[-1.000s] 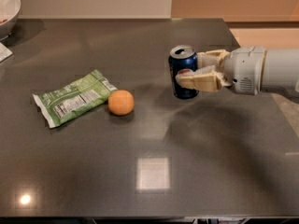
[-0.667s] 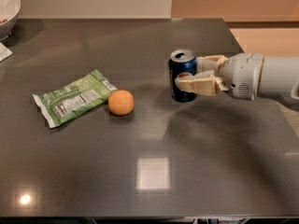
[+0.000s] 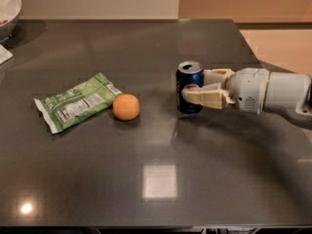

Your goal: Place pepsi can upright

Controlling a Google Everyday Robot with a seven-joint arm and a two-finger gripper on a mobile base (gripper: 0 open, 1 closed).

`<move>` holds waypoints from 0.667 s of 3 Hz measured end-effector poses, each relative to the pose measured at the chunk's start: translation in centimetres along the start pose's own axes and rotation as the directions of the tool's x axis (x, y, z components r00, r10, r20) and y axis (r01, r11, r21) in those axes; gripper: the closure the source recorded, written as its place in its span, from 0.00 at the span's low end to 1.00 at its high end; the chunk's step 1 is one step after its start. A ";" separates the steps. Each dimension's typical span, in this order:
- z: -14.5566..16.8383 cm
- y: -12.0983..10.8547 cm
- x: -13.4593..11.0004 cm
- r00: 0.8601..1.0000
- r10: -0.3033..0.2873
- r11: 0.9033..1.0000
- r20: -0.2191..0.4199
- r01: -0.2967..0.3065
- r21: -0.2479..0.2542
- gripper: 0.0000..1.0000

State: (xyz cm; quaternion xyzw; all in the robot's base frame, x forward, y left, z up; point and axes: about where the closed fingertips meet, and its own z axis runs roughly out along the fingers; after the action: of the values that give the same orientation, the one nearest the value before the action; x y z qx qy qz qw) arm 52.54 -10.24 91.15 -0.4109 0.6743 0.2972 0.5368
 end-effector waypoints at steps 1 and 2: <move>0.2 0.1 1.2 1.000 0.004 1.000 0.028 -0.004 0.003 1.00; 0.4 0.1 2.0 0.998 -0.010 1.000 0.055 0.009 0.012 0.82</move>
Offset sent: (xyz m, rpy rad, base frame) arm -0.0012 -0.0075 -0.0346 0.0659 -0.0700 -0.0224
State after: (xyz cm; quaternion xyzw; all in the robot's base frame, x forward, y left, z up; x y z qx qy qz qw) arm 52.40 -10.34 89.07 -0.4025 0.6589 0.3020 0.5591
